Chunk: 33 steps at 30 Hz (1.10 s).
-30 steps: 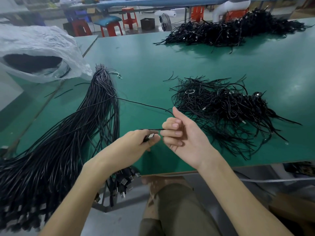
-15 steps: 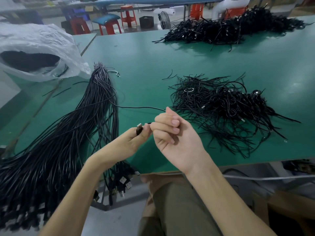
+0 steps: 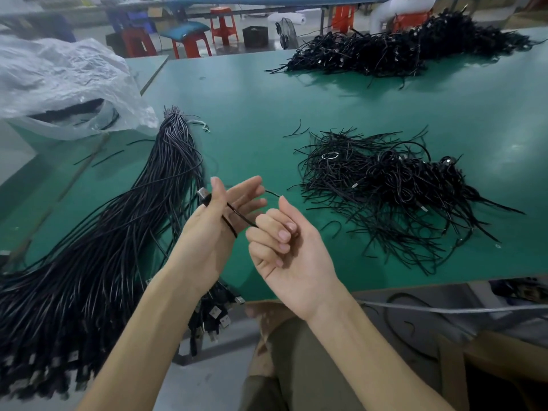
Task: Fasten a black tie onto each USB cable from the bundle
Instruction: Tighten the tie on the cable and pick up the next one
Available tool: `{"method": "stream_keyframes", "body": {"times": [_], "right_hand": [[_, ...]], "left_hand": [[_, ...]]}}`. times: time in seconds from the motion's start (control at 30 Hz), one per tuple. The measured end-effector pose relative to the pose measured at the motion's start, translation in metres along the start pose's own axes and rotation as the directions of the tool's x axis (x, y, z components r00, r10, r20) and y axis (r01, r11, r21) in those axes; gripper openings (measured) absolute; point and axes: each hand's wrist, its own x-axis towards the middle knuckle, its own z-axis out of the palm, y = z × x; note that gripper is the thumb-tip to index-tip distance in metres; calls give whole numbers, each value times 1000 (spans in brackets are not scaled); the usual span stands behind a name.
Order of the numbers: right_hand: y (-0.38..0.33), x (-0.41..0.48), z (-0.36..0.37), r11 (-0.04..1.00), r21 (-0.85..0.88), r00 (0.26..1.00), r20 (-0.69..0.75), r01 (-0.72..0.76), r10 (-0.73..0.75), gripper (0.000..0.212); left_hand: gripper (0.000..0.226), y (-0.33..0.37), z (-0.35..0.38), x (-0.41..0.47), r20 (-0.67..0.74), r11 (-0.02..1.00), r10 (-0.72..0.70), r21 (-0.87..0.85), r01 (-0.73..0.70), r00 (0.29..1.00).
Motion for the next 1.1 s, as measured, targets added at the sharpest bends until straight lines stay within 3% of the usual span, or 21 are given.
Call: {"method": "stream_keyframes", "body": {"times": [0.1,0.17,0.27,0.37,0.43,0.5,0.6,0.67,0.8,0.87,0.97,1.1], "right_hand": [[1,-2,-8,1000,10,1000,-15,-23,23,46],[5,-2,-15,998,40,998,-30,-50,52,46],[4,2,-20,991,116,997,-49,-58,64,47],[-9,10,-20,999,36,992,-121,-33,37,49],[-17,14,-21,996,-77,983,-184,-40,25,47],[-24,17,-22,989,-142,971,-239,-48,13,48],[-31,20,-20,977,-208,964,-264,-38,-18,49],[-32,21,-14,970,-241,974,-226,-35,-21,49],[-28,24,0,960,-279,994,-112,-19,-13,47],[-29,23,7,968,-251,999,-53,-9,-5,47],[-30,18,12,971,-237,1000,19,-11,16,48],[-21,13,15,983,-183,996,84,-14,30,48]], "left_hand": [[62,10,0,1,-3,963,50,-264,-49,999],[57,16,-2,1,31,877,41,-480,-21,999],[50,21,-3,-4,176,836,35,-544,68,984],[50,25,-7,-14,268,969,22,-244,46,963],[55,30,-12,-22,356,997,-2,78,-27,935],[60,35,-15,-29,412,869,-123,485,-103,903],[66,30,-14,-32,252,474,-376,879,-49,892],[63,21,-13,-28,96,299,-323,954,6,942],[69,11,-15,-22,77,212,-95,976,-55,992],[77,7,-17,-21,110,295,22,949,-112,994],[93,2,-15,-17,173,434,85,880,-192,981],[68,-4,0,-16,140,757,119,628,-181,983]]}}
